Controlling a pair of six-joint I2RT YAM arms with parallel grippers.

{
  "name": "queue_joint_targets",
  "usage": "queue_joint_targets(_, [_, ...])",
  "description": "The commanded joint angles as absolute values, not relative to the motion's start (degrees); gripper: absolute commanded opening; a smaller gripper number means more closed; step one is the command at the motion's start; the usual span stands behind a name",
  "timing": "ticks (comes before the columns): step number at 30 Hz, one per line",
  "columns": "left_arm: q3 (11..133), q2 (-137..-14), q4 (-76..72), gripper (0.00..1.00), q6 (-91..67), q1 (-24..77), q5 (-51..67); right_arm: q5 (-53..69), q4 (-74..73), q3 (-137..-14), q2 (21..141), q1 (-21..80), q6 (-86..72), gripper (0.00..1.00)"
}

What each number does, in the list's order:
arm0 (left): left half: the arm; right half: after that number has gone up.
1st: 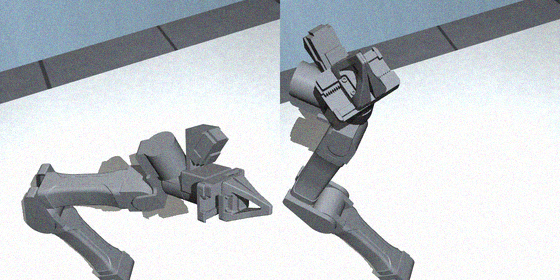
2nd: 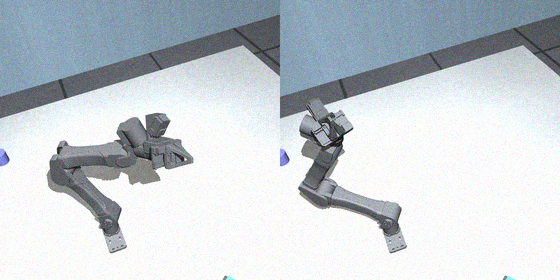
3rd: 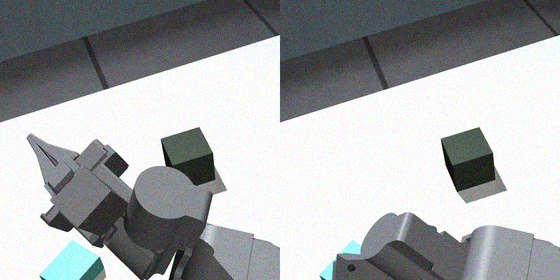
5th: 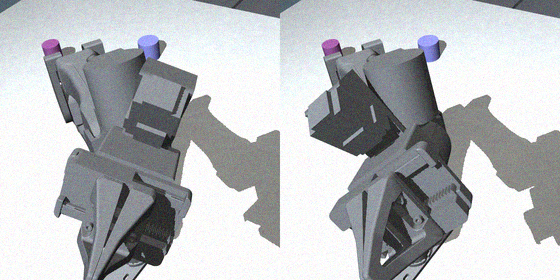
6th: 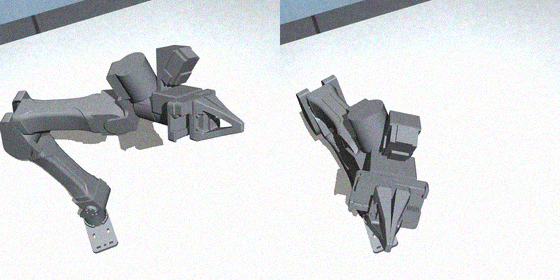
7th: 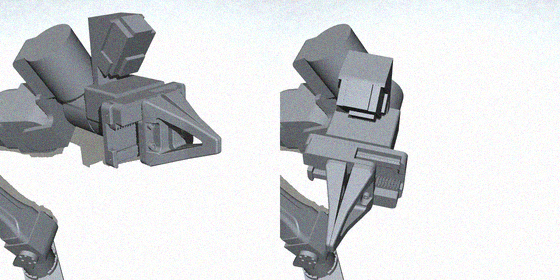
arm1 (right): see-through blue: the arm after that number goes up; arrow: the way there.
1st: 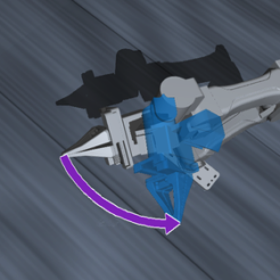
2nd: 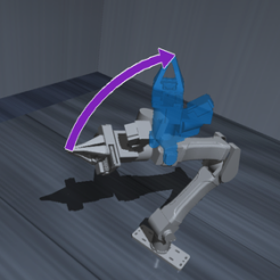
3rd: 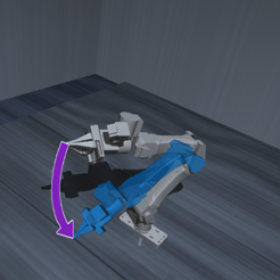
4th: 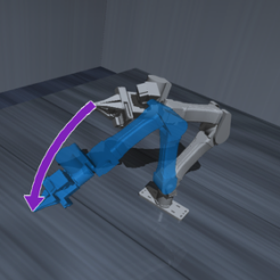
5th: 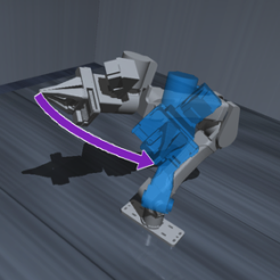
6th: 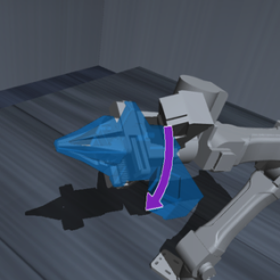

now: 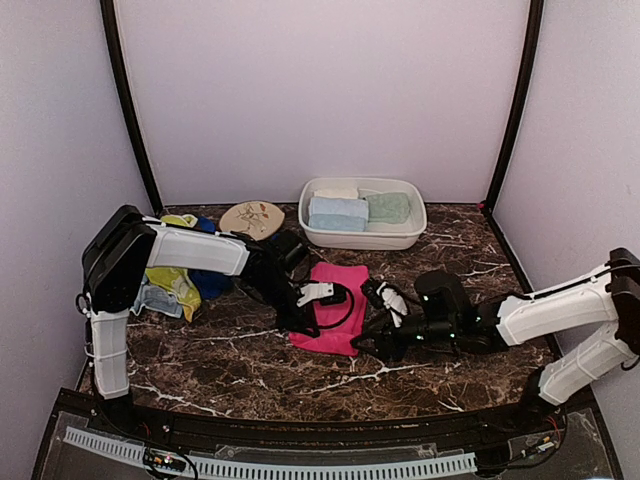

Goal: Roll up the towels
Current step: Roll the towel at the center of the board.

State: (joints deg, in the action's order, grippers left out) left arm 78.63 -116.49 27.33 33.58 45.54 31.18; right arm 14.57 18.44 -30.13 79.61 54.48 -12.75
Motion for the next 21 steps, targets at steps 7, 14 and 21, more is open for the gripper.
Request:
queue_joint_targets(7, [81.48, -120.07, 33.26, 0.0, 31.49, 45.44, 29.04, -19.21, 11.99, -36.31, 84.49, 73.79, 18.95, 0.5])
queue_joint_targets(14, [81.92, -120.44, 33.83, 0.0, 31.7, 45.43, 28.57, -30.27, 17.82, -40.88, 94.51, 77.7, 34.88, 0.51])
queue_joint_targets(21, [81.48, -120.5, 34.37, 0.0, 32.6, 45.18, 28.28, -30.32, 19.97, -43.06, 101.0, 76.49, 39.81, 0.52])
